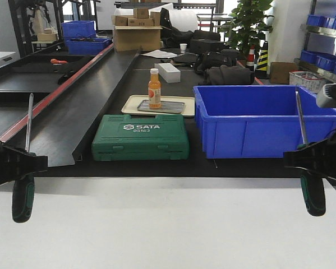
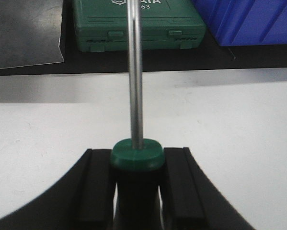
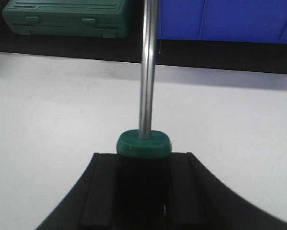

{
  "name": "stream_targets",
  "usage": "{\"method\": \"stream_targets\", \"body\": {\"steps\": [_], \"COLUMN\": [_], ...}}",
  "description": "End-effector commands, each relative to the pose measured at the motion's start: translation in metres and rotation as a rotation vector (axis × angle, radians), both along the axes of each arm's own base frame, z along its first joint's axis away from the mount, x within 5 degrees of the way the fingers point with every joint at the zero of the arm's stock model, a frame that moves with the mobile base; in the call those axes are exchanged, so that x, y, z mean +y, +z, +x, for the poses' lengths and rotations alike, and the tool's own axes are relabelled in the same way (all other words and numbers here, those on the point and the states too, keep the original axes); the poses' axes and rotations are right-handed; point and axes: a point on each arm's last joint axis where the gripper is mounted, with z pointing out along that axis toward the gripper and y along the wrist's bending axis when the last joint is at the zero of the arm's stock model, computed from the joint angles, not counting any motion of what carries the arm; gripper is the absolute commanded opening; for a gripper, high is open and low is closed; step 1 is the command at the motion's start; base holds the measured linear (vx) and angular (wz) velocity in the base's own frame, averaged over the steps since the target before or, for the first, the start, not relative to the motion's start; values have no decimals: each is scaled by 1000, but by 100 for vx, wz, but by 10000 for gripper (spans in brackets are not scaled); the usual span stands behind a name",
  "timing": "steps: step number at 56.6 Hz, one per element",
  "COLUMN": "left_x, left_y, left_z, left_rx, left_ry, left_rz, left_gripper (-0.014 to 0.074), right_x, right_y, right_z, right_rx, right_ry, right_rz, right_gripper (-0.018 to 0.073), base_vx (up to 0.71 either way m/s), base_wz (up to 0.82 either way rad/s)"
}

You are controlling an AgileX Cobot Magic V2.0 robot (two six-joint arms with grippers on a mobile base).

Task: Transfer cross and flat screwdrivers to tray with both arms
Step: 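Lift both screwdrivers upright off the table with both grippers, then drive the base away from the table holding both screwdrivers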

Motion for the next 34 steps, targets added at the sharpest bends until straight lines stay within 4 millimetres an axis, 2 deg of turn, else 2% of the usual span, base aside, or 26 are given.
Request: {"method": "stream_targets", "body": {"steps": [1, 34], "left_x": [0, 0], "left_y": [26, 26], "left_z": [-5, -5], "left_rx": [-138, -138], "left_ry": [18, 18], "left_rz": [-39, -39], "left_gripper": [-3, -3], "right_x": [-1, -1], "right_y": [24, 24], "right_z": [-5, -5], "right_rx": [-135, -134], "right_ry": [-6, -8], "right_rz": [11, 14], "right_gripper": [-9, -9], "base_vx": [0, -4], "base_wz": [1, 2]}}
